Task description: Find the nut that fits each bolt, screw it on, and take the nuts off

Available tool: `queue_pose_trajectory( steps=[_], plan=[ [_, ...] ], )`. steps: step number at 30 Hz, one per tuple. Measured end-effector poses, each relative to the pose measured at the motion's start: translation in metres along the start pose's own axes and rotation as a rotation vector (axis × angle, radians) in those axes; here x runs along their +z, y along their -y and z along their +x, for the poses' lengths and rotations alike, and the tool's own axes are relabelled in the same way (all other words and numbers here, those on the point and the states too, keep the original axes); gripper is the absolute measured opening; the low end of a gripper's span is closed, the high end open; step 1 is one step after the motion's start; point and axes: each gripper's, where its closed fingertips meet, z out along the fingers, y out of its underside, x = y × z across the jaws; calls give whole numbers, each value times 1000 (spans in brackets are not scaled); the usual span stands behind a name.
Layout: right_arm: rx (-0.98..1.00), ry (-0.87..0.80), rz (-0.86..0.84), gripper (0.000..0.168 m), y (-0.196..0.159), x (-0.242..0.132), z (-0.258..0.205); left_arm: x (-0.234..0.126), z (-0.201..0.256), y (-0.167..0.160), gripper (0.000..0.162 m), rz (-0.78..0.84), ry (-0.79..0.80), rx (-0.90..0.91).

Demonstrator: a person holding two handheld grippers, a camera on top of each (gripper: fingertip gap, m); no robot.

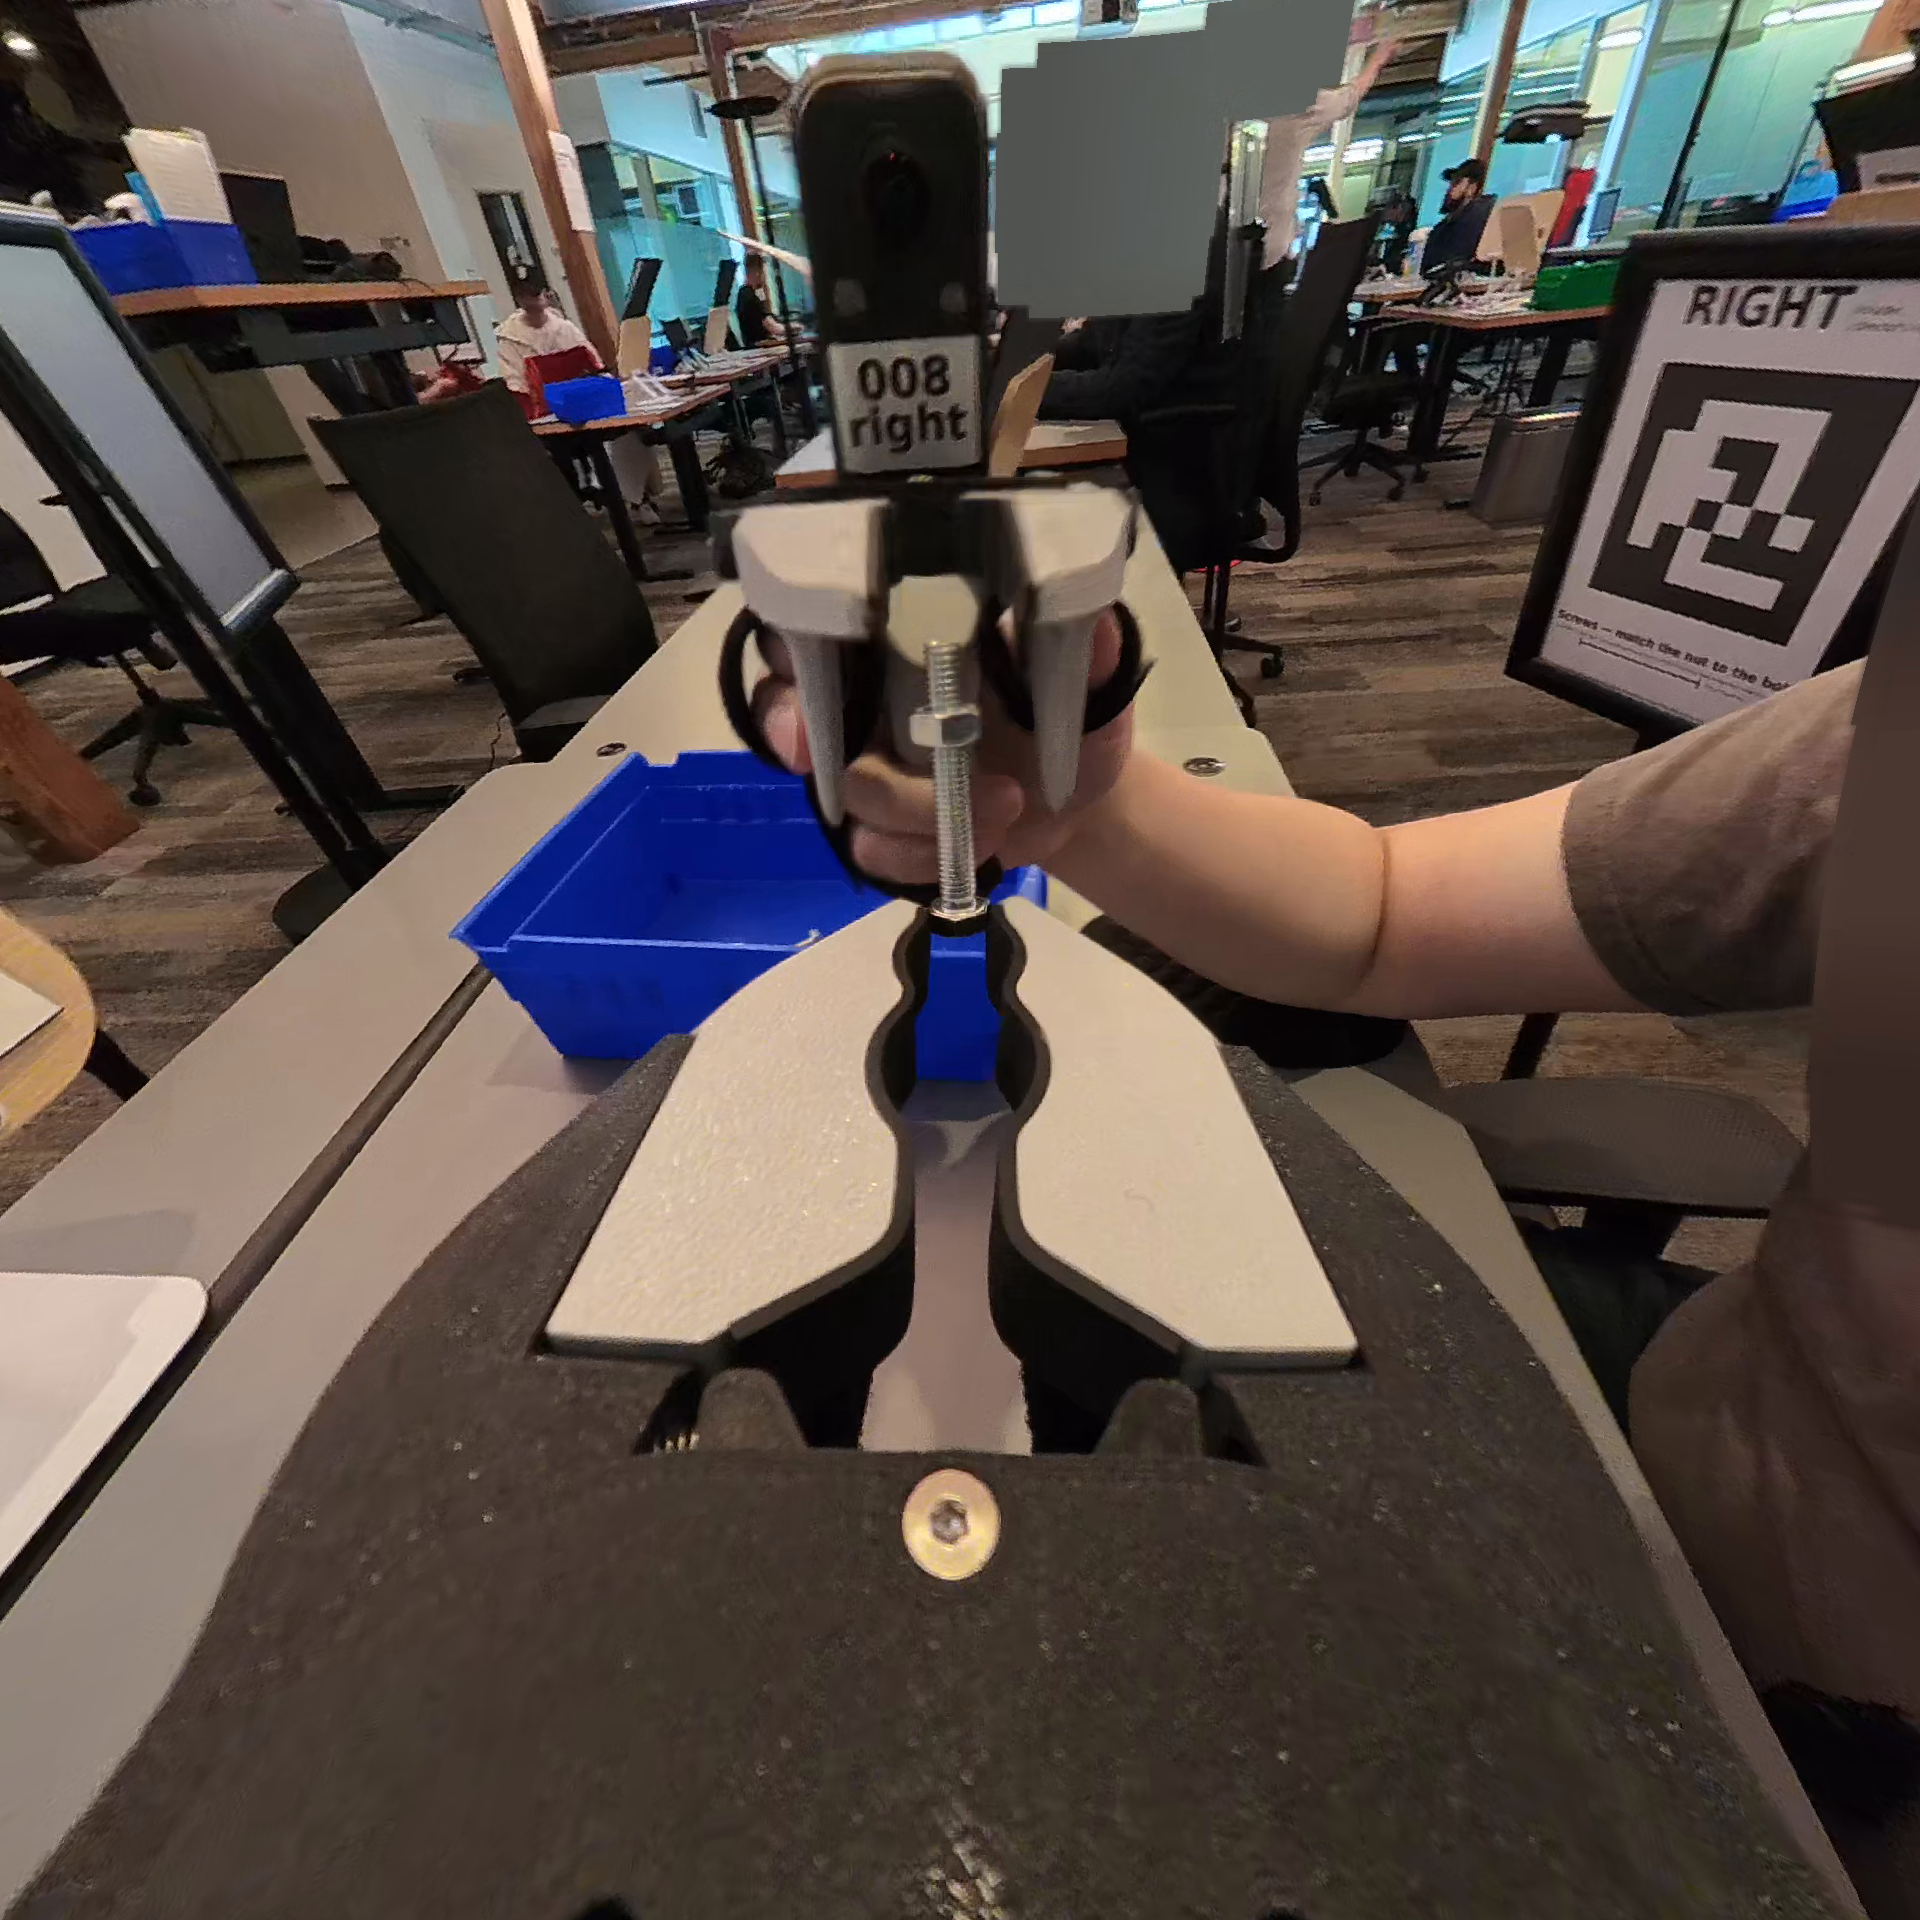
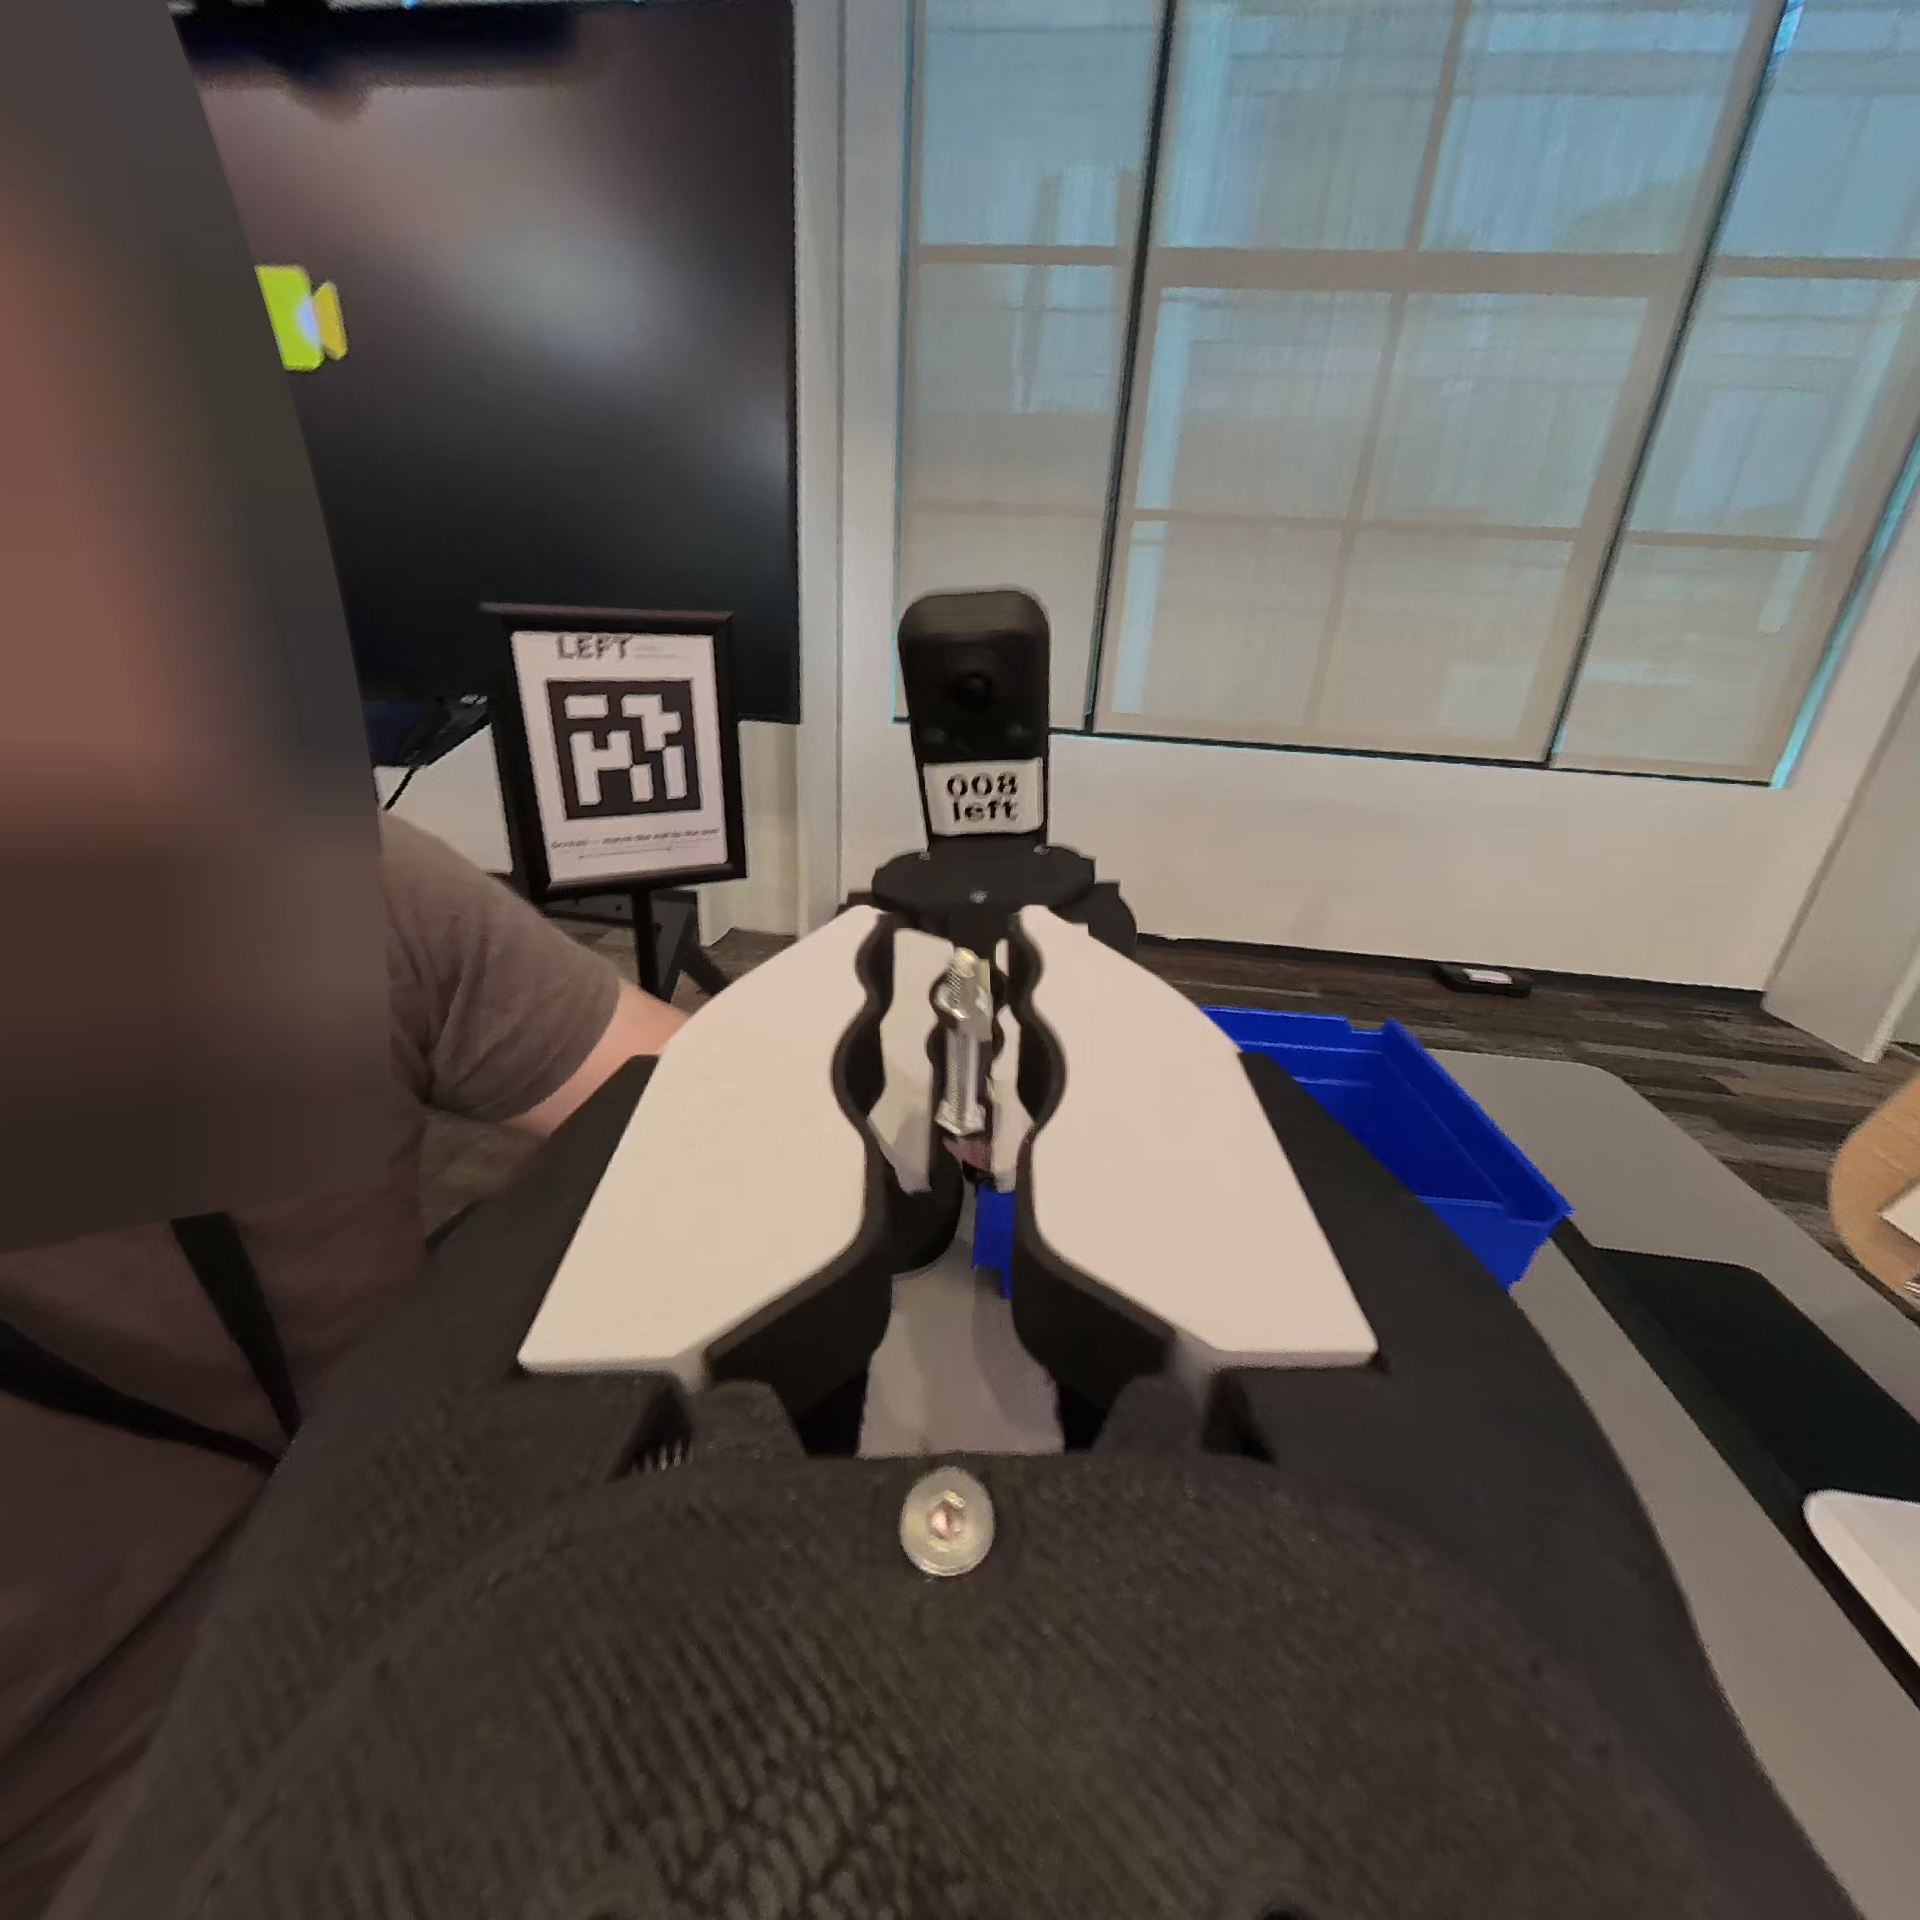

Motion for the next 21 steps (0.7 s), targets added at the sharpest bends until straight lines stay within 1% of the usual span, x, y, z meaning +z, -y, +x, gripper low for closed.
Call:
queue_pose_trajectory(
  steps=[2,4,5,9,15,21],
  plan=[
    [2,-59,1,22,6,-5,6,0,-6,-3,10,-5,17,-22],
    [-18,-185,-52,23,6,-11,21,-1,-14,-3,10,11,52,-52],
    [-34,-223,-87,23,4,-13,24,-1,-18,-4,10,20,68,-71],
    [-12,-324,-170,29,-6,-12,34,-4,-27,-3,10,58,92,-128],
    [50,-285,-161,28,-17,0,34,-1,-22,-1,10,63,83,-119],
    [111,-187,-110,28,-13,0,26,-3,-11,10,10,107,29,-112]
  ],
)
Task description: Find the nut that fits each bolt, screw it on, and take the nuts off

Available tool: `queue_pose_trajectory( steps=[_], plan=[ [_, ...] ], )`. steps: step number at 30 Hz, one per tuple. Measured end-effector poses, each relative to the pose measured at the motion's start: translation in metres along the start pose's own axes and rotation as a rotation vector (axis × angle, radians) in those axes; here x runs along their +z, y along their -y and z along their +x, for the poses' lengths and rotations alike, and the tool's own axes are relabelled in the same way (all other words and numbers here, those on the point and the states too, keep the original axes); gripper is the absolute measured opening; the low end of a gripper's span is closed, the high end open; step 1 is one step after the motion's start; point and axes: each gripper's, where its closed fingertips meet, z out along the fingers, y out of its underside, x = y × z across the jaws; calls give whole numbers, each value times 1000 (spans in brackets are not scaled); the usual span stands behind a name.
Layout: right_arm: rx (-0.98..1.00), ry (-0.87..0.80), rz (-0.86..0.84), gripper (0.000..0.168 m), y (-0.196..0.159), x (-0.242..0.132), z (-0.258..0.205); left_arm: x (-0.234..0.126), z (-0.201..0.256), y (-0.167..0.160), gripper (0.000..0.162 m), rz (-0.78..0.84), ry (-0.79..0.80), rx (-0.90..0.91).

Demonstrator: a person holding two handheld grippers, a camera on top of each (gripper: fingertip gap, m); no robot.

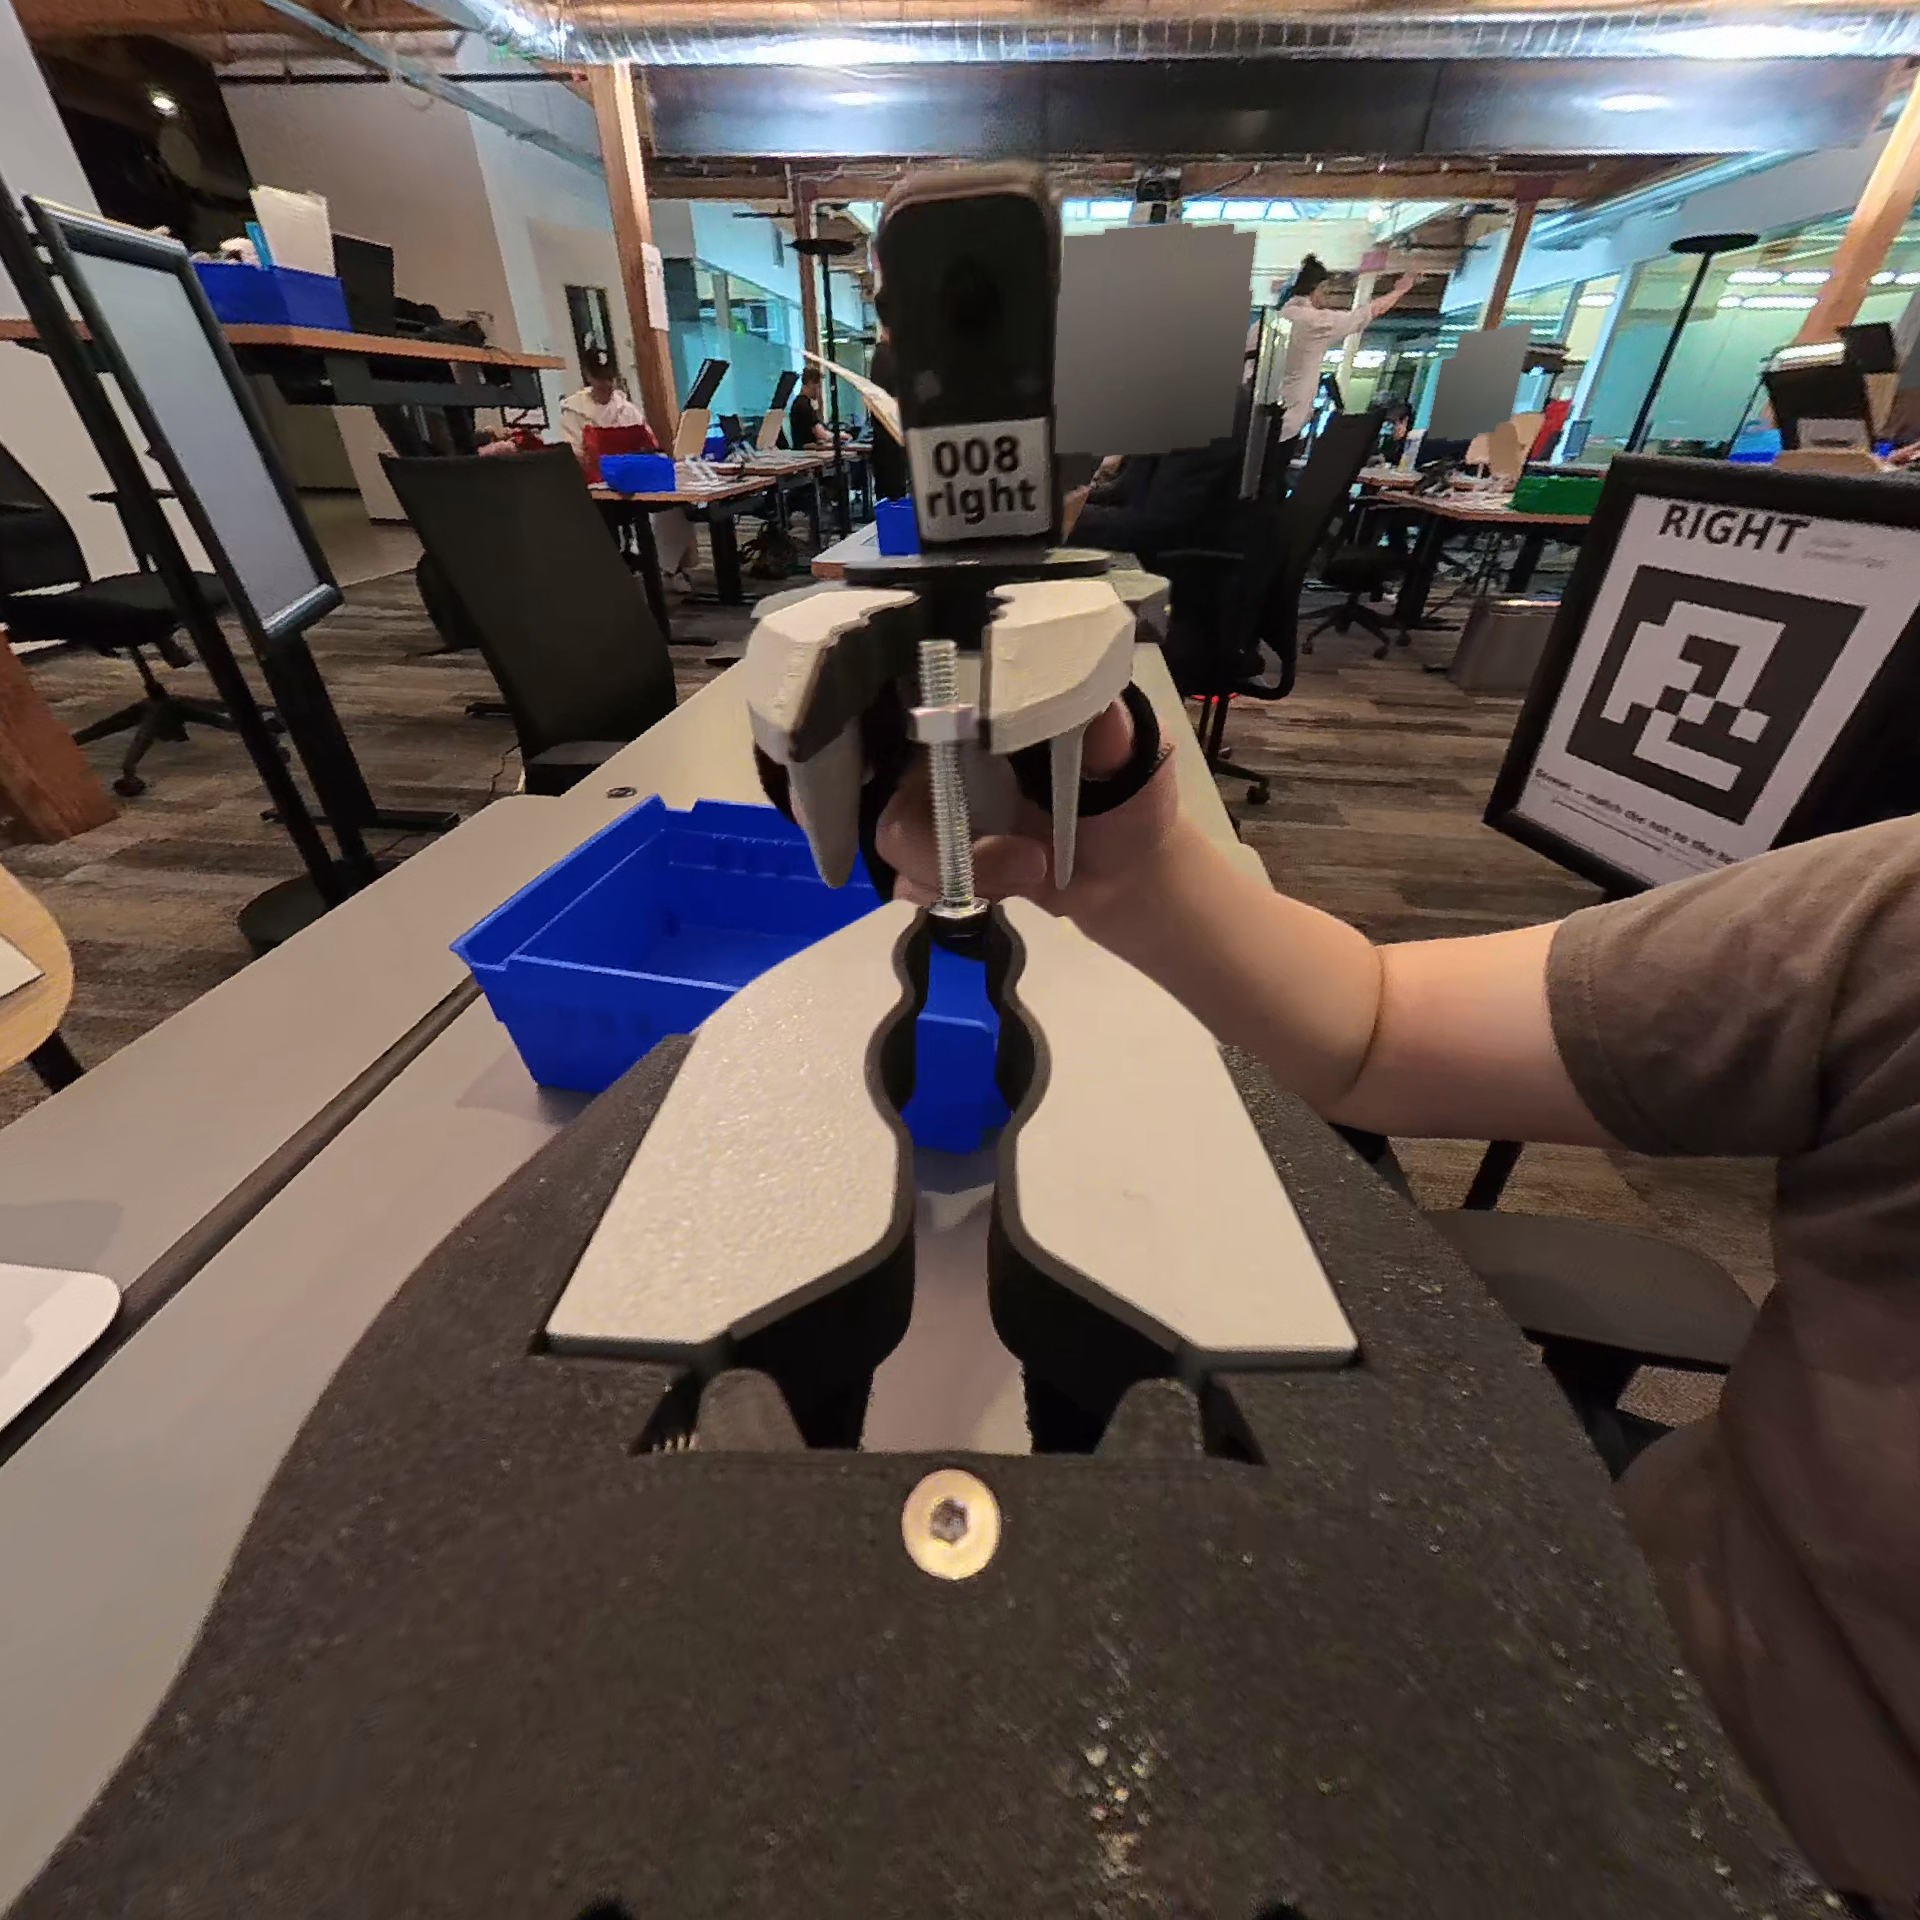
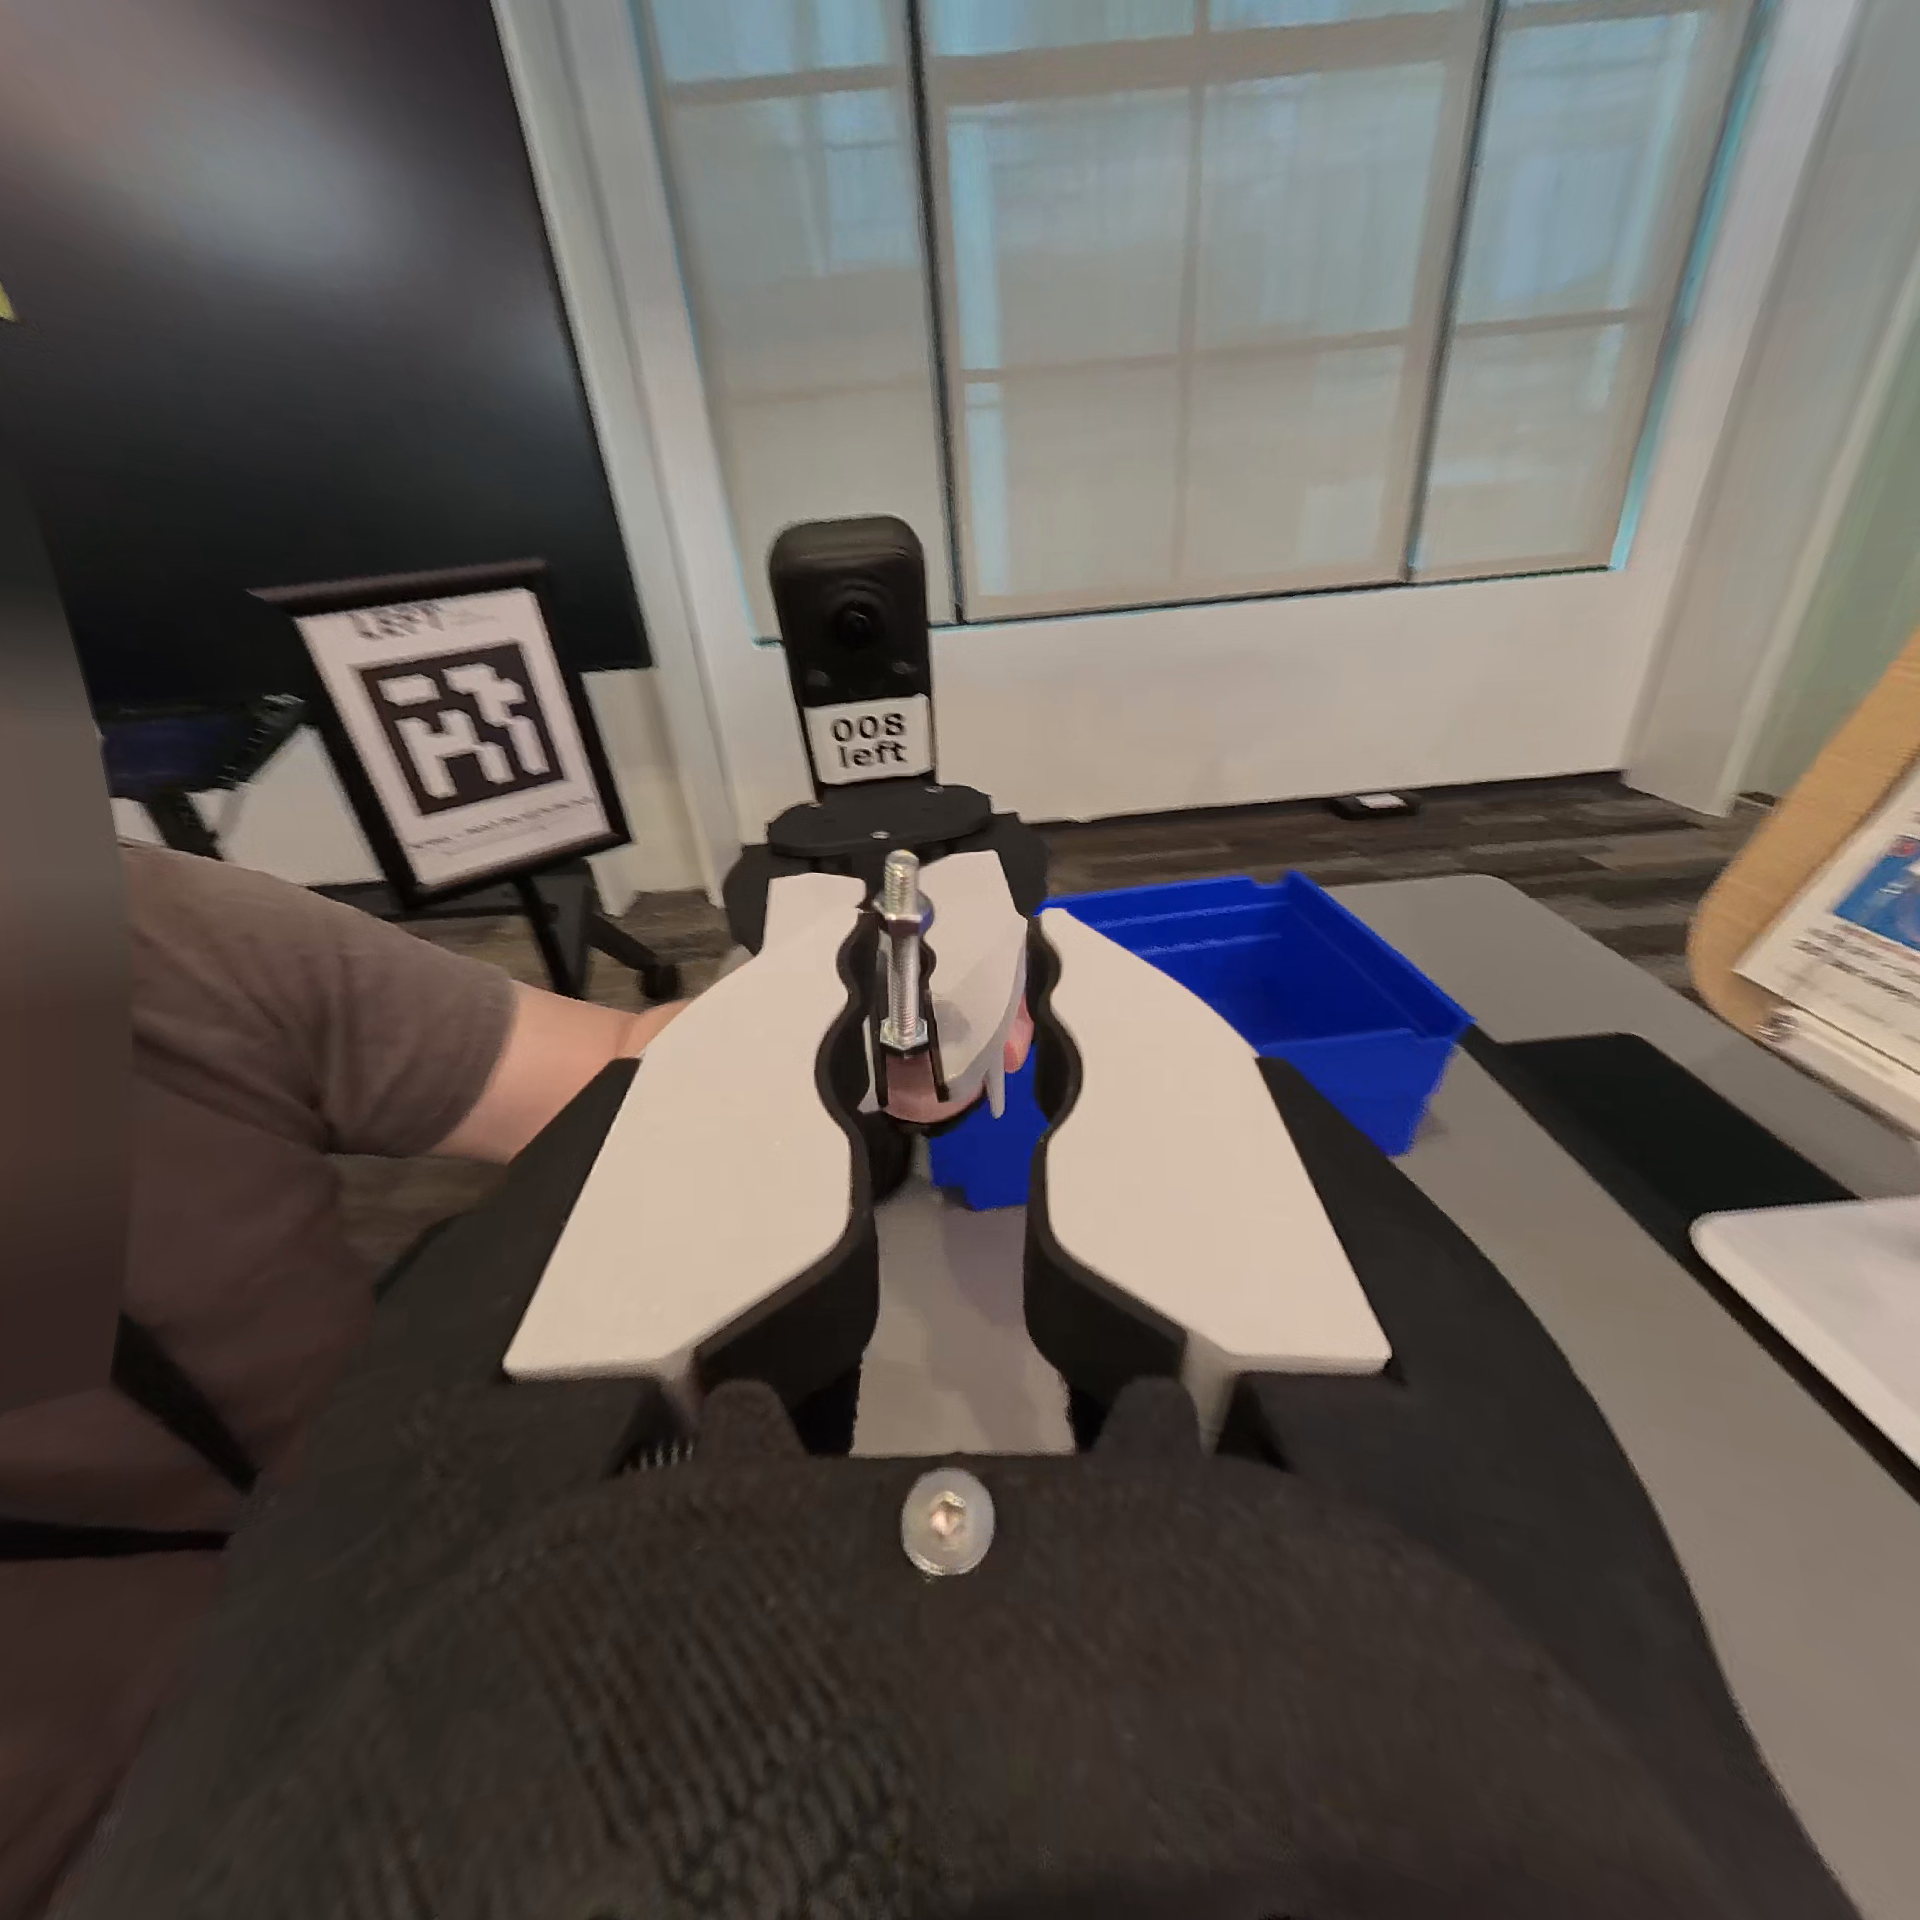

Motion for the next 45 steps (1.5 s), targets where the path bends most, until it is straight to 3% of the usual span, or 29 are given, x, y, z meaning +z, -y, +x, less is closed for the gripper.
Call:
queue_pose_trajectory(
  steps=[6,15,36,40,45],
  plan=[
    [55,102,45,27,7,-5,-10,0,4,2,10,5,-19,0],
    [9,62,15,26,2,-1,-8,1,6,1,10,7,-29,7],
    [23,165,47,25,6,-3,-21,0,15,7,10,28,-70,4],
    [-3,179,60,11,8,-2,-26,1,17,7,10,25,-76,8],
    [-27,172,25,11,4,0,-29,2,20,1,10,-23,-96,19]
  ],
)
